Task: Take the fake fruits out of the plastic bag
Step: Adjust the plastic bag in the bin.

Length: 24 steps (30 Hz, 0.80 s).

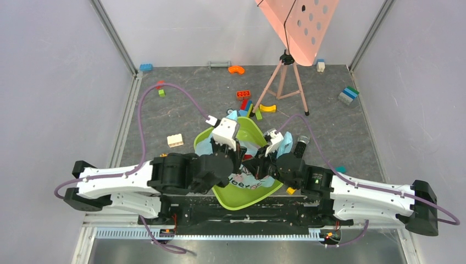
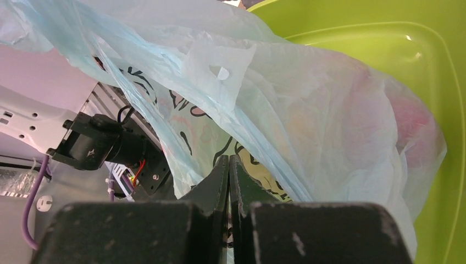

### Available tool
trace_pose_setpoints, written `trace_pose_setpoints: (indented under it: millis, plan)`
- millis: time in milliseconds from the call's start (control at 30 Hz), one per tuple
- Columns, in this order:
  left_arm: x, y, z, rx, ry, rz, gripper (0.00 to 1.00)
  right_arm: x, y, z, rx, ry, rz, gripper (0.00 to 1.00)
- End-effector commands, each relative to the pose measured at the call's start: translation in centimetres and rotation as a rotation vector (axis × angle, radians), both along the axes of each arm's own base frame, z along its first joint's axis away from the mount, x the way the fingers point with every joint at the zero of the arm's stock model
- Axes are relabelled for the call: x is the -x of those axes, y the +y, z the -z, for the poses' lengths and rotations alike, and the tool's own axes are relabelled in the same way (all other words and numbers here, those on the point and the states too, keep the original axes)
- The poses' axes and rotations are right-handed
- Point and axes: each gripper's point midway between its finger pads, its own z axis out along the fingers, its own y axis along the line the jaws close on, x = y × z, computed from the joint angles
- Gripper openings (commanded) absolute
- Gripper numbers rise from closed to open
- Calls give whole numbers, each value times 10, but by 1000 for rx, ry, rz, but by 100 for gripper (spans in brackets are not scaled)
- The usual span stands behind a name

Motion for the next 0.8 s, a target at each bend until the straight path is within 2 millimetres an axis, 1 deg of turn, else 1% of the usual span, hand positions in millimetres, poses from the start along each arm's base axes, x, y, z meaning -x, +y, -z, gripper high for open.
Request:
trace_pose_setpoints:
  millis: [0,233,600,767]
  plan:
    - [-8,-21,18,65,91,15,2,-2,2,-11,-55,-9,16,0]
    - [-13,-27,56,3,151,12,2,-3,1,-11,-56,-9,23,0]
    - [-27,-8,115,-107,210,-58,2,-5,2,-3,-32,-2,36,0]
    - [-30,-9,138,-177,216,-71,2,-12,-1,4,12,2,76,0]
